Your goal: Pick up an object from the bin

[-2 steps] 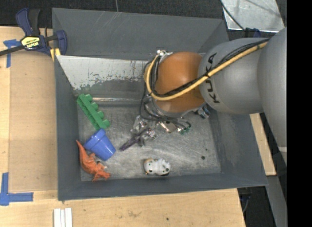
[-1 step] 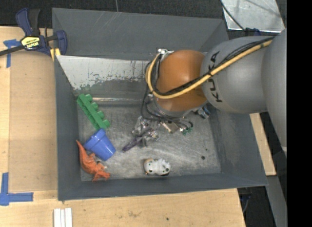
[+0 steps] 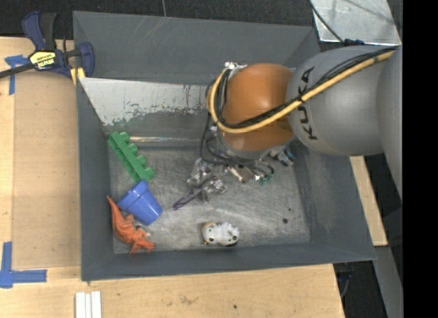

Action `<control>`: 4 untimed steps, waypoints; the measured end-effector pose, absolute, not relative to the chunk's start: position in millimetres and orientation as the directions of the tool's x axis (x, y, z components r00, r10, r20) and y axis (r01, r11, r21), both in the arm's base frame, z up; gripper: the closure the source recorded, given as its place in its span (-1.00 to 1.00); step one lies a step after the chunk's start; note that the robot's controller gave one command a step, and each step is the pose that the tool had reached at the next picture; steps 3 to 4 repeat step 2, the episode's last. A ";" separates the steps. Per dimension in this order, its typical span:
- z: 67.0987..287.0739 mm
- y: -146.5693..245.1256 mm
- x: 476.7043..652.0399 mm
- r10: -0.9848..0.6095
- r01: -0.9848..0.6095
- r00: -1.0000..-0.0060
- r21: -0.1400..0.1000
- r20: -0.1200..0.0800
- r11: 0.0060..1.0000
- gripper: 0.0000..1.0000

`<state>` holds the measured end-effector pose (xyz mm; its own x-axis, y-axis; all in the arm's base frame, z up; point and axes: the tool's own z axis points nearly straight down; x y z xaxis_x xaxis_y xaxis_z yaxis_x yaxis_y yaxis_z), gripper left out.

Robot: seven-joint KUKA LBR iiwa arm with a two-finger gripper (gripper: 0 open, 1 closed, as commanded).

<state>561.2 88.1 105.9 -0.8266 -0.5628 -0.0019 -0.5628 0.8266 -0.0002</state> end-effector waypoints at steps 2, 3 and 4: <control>121.6 88.1 561.4 -0.561 -0.561 -0.828 0.000 -0.001 0.828 1.00; 121.6 88.1 561.4 -0.561 -0.561 -0.828 0.000 -0.001 0.828 1.00; 121.6 88.1 561.4 -0.561 -0.561 -0.828 0.000 -0.001 0.828 1.00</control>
Offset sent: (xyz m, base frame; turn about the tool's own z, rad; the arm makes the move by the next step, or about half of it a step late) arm -0.0001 0.0000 0.0503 0.0000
